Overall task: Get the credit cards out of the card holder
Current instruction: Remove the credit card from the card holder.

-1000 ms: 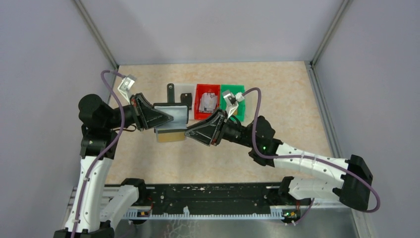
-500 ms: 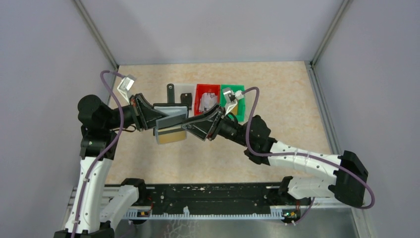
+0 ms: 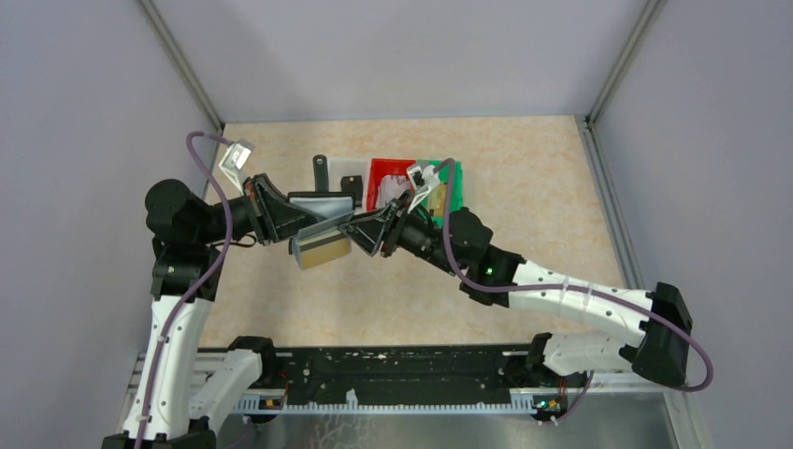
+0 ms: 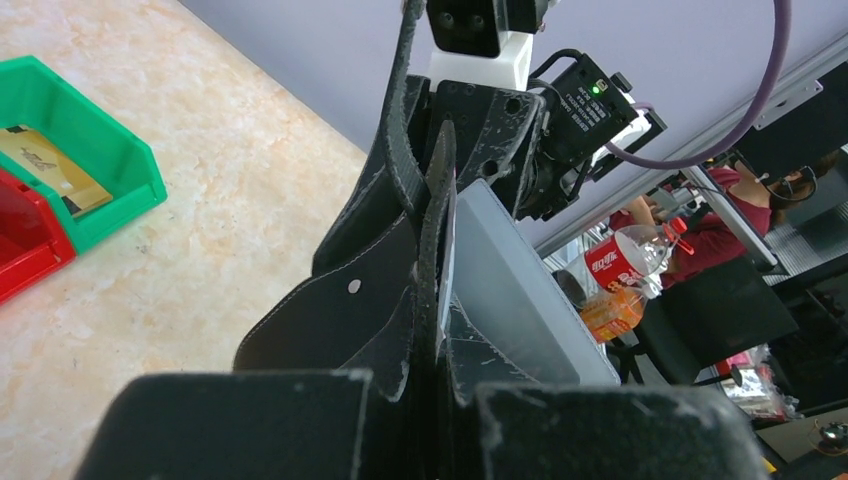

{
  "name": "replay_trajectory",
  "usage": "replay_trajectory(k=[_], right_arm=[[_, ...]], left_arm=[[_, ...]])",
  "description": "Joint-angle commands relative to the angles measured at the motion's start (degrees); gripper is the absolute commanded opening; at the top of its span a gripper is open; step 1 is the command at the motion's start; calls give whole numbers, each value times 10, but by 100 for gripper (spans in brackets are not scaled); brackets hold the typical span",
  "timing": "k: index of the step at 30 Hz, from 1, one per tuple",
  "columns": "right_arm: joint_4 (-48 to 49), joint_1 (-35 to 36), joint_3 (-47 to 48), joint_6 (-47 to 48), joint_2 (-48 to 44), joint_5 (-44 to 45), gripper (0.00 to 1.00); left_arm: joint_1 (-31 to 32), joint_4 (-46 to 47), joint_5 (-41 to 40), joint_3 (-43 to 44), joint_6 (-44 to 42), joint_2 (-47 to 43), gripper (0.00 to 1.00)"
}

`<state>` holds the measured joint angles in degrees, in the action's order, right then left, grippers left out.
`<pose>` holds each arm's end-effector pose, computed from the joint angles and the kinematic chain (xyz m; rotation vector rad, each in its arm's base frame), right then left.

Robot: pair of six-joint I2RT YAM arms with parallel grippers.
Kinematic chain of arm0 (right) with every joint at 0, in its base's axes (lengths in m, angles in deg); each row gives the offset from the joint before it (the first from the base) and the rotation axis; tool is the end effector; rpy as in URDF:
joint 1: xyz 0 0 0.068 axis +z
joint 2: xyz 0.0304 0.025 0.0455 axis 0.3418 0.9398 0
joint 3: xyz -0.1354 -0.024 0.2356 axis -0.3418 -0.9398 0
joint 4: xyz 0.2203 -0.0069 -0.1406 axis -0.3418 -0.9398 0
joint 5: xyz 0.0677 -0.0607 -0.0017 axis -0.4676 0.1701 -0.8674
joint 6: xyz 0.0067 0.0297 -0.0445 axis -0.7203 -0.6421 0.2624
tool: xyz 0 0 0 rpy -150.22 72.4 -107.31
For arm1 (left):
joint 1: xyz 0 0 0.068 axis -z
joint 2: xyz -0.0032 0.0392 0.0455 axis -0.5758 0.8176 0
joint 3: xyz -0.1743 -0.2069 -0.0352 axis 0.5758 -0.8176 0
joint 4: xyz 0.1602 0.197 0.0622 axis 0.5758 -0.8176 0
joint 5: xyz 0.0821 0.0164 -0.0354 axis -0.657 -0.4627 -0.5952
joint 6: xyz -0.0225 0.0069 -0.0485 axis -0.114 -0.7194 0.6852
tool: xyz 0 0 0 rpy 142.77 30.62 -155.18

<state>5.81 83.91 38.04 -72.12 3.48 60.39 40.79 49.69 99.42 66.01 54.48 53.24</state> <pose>0.1224 0.2468 0.3789 -0.3227 1.5135 1.4180 0.1422 -0.0472 0.4304 0.5611 1.6255 -1.4895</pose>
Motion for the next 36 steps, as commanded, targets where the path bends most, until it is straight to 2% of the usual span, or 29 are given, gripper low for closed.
replay_trajectory(k=[1,5,15,17,20,21,25,28,30,33,36], right_arm=[[-52,16,45,36,12,93,42],[-1,30,33,64,9,116,55],[131,30,20,95,20,-18,57],[158,30,12,98,20,-52,46],[189,21,15,71,32,-96,6],[196,15,15,56,37,-113,0],[222,1,6,4,44,-151,0],[218,-8,-2,-15,33,-176,0],[195,-17,-5,-22,21,-183,0],[177,-27,-20,-30,0,-192,0],[159,-31,-33,-24,-18,-195,0]], left_arm=[[2,31,14,6,15,-8,0],[2,34,15,2,20,-7,0],[2,70,34,-3,63,-1,0],[2,70,35,-3,62,-2,0],[2,55,29,-3,38,-3,0],[2,49,28,-2,29,-2,0],[2,12,26,25,-20,8,1],[2,-14,11,49,-77,18,22],[2,-55,-3,73,-121,29,47],[1,-93,-37,108,-187,44,57],[-2,-105,-54,129,-220,53,59]])
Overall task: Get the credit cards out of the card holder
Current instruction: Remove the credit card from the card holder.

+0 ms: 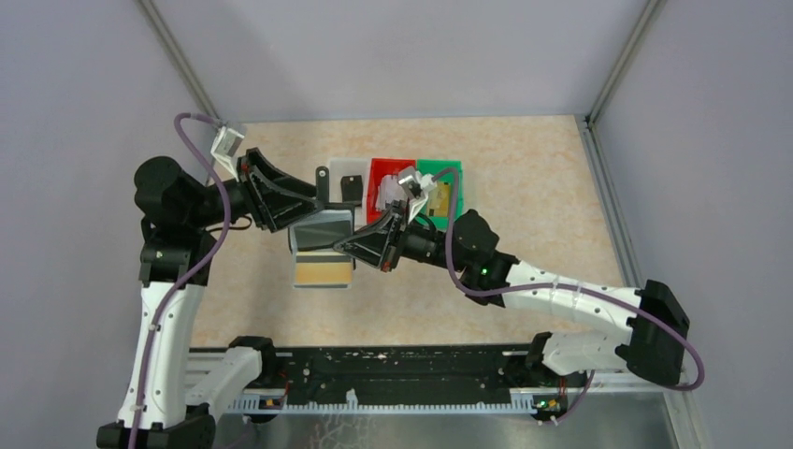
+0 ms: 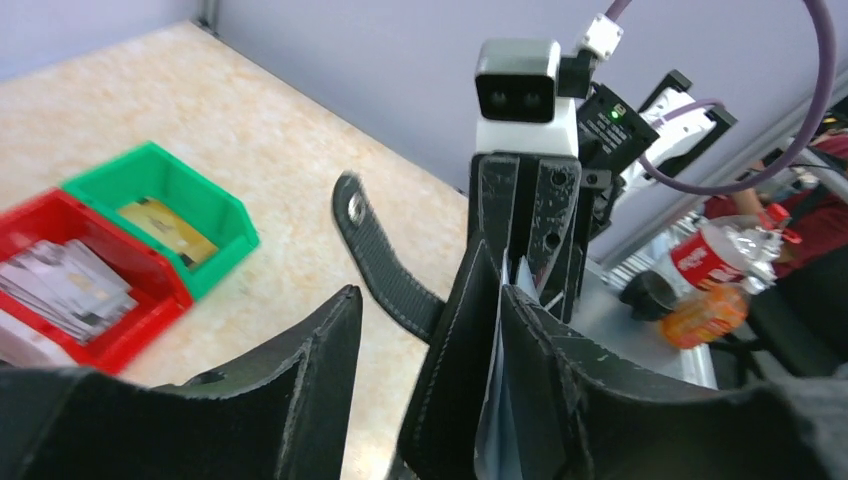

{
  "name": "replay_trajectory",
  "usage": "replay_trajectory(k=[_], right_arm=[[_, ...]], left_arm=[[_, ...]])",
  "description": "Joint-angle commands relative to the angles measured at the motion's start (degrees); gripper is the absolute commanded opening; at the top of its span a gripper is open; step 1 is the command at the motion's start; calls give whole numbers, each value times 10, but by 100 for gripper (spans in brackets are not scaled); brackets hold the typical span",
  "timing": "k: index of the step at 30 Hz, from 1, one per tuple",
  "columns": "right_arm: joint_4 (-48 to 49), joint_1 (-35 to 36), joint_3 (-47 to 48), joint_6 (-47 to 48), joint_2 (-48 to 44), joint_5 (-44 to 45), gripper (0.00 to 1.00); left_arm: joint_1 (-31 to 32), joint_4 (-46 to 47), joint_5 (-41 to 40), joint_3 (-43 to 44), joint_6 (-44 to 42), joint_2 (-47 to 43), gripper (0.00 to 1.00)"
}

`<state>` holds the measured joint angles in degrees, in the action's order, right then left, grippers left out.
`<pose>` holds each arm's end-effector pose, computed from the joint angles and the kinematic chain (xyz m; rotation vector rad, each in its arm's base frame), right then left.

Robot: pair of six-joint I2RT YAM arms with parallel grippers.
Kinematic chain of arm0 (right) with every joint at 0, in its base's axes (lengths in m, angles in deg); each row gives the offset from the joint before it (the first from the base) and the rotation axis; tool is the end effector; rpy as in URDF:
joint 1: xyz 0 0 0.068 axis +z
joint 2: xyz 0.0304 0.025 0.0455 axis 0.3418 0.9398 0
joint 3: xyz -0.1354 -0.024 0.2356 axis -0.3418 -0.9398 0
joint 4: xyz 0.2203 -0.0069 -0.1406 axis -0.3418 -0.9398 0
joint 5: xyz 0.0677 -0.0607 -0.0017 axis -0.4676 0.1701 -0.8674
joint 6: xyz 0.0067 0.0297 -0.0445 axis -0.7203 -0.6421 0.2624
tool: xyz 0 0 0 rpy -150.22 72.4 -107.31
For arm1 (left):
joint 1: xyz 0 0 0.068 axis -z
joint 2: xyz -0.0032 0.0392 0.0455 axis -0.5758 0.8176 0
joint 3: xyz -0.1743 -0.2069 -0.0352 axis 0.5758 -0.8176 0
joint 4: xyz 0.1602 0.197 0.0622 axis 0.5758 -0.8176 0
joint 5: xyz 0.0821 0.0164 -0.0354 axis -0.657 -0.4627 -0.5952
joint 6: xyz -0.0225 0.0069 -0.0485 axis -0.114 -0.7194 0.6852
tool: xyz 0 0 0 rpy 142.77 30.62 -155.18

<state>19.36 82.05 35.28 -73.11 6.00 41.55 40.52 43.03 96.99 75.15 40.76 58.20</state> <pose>0.1223 0.2521 0.3749 -0.5787 1.3325 1.6589 0.1523 -0.0468 0.4581 0.6640 1.5420 -1.3016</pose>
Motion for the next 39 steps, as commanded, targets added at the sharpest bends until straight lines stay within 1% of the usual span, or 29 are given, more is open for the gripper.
replay_trajectory(k=[1,4,7,8,10,11,15,17,18,20,23,25,26,27,28,30,31,34,39], right_arm=[[14,-12,-6,-11,-48,-7,0],[-6,-14,-8,-7,-54,-9,0],[-18,-16,-6,-7,-53,-9,0],[-19,-17,-5,-7,-54,-11,0],[-24,-18,1,-6,-53,-17,0],[-28,-18,7,-5,-53,-22,0],[-54,-17,27,-1,-51,-34,0],[-57,-18,28,1,-52,-39,0],[-56,-17,27,2,-52,-42,0],[-57,-18,29,4,-53,-46,0],[-65,-17,35,10,-52,-51,0],[-73,-17,43,15,-48,-59,0],[-78,-18,48,18,-46,-64,0],[-84,-18,52,23,-45,-68,0],[-93,-18,57,30,-45,-71,0],[-110,-17,65,46,-49,-75,0],[-114,-17,66,52,-51,-76,0],[-115,-18,68,63,-58,-86,0],[-143,-18,81,80,-61,-93,0]], left_arm=[[0,-35,-26,40,-83,5,60],[0,-19,11,32,-59,8,59],[0,23,95,10,-15,3,60],[0,42,111,-4,2,-2,59],[0,77,126,-30,10,-16,54],[0,75,126,-37,-10,-24,51],[0,-92,93,-19,-207,-36,53],[0,-158,79,1,-287,-38,54],[0,-176,70,7,-323,-43,53],[0,-198,44,11,-373,-55,49],[0,-235,29,14,-437,-65,35],[0,-280,27,20,-488,-61,33],[0,-298,21,22,-500,-57,36],[0,-318,16,24,-512,-52,44],[0,-334,14,27,-521,-47,57],[0,-347,12,23,-512,-43,80],[0,-344,13,16,-501,-45,88],[0,-322,22,2,-473,-51,93],[0,-276,57,-4,-382,-46,93]])
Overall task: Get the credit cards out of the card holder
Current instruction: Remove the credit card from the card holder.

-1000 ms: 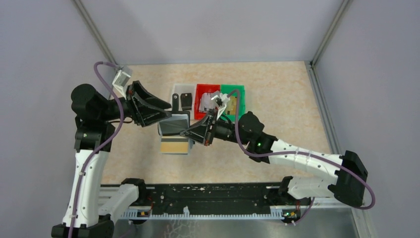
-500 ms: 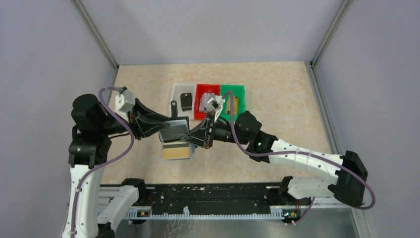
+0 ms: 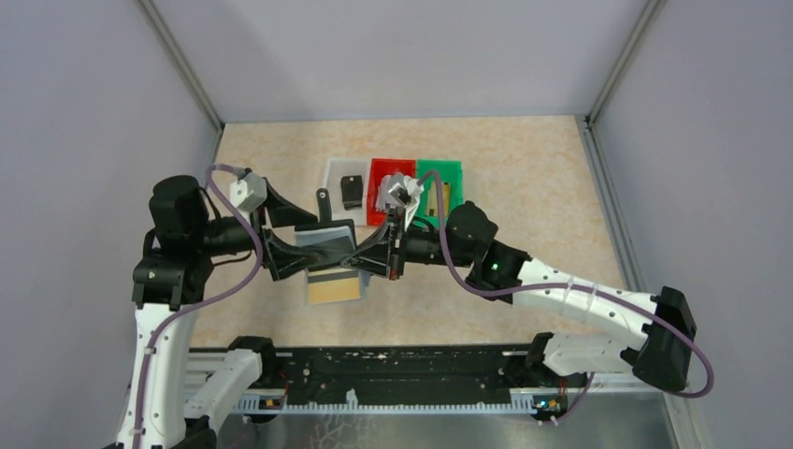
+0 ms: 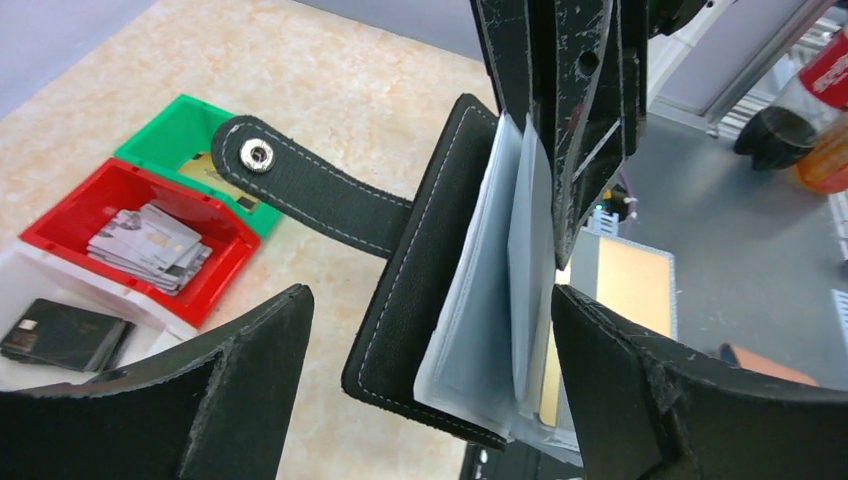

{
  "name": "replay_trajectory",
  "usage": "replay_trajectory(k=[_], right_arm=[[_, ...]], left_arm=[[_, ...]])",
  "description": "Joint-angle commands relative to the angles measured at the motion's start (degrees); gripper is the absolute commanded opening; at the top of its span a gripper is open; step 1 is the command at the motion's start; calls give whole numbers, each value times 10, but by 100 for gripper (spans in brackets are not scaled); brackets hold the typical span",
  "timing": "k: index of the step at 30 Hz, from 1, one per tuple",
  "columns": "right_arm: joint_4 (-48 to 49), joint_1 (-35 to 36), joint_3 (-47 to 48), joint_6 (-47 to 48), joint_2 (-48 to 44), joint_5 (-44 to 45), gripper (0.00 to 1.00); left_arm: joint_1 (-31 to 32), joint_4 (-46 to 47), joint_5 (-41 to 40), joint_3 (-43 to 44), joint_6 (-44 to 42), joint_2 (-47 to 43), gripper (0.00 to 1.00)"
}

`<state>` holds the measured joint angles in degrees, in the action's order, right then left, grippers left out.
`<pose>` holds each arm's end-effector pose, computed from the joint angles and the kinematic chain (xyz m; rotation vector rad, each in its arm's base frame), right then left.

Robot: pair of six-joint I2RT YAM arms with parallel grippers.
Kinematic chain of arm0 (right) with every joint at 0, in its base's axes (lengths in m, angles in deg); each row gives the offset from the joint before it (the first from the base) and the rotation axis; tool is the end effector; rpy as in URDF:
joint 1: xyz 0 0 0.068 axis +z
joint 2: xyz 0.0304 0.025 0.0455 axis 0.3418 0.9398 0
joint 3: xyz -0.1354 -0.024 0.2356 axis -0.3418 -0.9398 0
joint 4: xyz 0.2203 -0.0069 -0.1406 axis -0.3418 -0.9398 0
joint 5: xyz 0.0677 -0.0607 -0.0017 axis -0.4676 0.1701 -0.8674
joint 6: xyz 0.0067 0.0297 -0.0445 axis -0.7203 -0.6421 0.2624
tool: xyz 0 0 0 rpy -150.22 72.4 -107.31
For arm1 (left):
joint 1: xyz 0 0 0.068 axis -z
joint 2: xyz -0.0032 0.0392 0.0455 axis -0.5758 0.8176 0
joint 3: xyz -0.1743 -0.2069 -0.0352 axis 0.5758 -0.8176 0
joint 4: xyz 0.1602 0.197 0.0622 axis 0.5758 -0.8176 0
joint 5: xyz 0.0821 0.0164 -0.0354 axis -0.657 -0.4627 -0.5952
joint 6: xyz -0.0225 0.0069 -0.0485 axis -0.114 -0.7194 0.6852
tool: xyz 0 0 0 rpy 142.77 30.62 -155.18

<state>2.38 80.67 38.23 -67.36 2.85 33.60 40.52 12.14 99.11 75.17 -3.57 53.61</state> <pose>0.1195 0.2429 0.3760 -0.7880 1.4711 1.5926 0.1196 -0.0443 0.4213 1.0346 1.4832 -1.0058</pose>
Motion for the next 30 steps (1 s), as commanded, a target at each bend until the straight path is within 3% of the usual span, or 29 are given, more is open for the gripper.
replay_trajectory(k=[1,5,8,11,15,21,23,25,30], right_arm=[[22,-4,53,25,-30,-14,0],[19,-4,56,28,-32,-17,0],[17,-4,59,28,-32,-21,0],[17,-4,65,28,-30,-28,0],[22,-4,70,27,-26,-33,0],[34,-3,66,24,-13,-35,1],[40,-4,58,19,-15,-25,12],[40,-5,50,23,-21,-18,30],[42,-19,39,15,-35,0,57]], left_arm=[[0,46,47,-6,84,0,92],[0,112,110,-34,180,3,81],[0,213,159,-73,303,5,64],[0,329,166,-116,415,-2,41],[0,339,161,-121,431,-2,33],[0,365,162,-120,462,-4,0],[0,377,158,-116,469,-6,0],[0,381,152,-111,469,-9,0],[0,381,131,-103,450,-14,0]])
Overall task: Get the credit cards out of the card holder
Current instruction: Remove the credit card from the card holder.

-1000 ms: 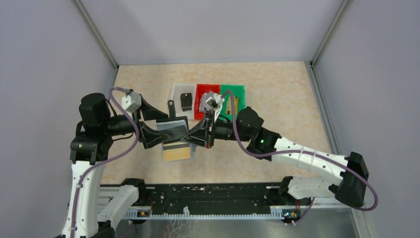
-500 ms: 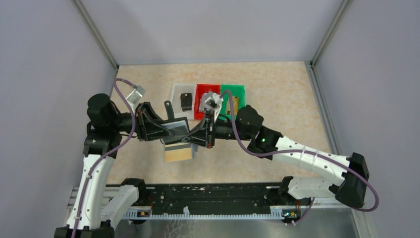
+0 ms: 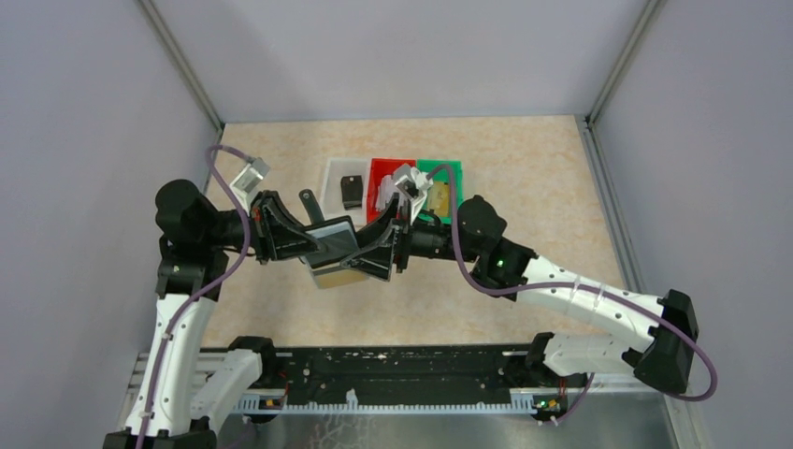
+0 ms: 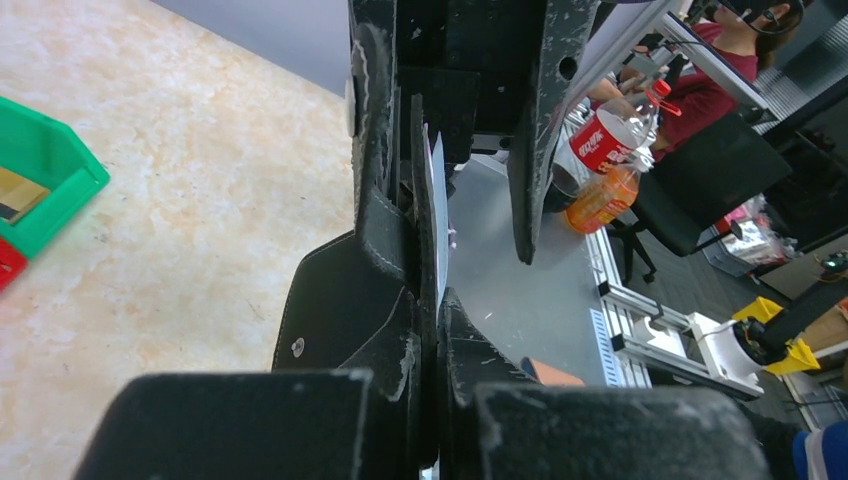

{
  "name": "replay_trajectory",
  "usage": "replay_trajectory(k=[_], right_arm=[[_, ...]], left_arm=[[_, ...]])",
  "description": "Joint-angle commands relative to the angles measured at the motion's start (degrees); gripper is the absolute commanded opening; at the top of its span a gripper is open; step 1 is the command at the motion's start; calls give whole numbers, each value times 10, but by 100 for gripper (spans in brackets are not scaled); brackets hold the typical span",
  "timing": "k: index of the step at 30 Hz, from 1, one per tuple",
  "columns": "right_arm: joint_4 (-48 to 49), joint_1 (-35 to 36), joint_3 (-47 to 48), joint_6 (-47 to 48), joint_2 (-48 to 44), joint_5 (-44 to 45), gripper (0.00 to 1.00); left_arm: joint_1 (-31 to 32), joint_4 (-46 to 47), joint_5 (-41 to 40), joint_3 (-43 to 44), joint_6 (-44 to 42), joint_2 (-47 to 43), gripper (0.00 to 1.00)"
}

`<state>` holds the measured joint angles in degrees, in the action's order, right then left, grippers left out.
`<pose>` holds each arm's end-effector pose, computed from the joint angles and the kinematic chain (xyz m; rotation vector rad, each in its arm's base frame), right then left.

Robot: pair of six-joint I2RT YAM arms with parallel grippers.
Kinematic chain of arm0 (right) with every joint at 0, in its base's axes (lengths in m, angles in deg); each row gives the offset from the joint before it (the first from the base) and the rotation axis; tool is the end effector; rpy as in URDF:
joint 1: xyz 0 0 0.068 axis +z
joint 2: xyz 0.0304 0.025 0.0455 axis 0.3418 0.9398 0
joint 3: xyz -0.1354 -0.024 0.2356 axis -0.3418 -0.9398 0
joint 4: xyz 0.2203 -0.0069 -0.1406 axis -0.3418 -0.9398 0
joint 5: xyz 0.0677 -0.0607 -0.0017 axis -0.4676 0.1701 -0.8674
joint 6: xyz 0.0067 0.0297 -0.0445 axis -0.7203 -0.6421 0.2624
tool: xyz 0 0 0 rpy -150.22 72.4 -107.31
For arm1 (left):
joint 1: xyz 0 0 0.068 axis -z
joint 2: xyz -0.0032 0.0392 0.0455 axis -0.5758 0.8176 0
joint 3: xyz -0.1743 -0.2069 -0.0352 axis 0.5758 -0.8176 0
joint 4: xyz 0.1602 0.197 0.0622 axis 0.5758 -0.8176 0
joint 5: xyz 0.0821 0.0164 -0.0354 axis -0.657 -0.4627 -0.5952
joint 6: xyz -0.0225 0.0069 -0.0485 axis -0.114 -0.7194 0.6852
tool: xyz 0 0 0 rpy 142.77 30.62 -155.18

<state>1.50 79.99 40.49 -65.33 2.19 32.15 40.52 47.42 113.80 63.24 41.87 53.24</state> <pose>0.1195 0.2381 0.3912 -0.8180 1.4060 1.5805 0.1397 -0.0485 0.4112 0.9005 1.5548 -1.5313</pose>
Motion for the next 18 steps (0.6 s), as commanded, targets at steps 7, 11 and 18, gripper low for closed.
replay_trajectory(k=[7,11,18], right_arm=[[48,-17,44,-19,6,-3,47],[63,-19,49,-48,25,-17,12],[89,-34,51,-108,34,-34,0]], left_arm=[[0,32,-16,28,18,-18,0],[0,33,-10,38,37,-18,0],[0,59,-33,18,87,-27,81]])
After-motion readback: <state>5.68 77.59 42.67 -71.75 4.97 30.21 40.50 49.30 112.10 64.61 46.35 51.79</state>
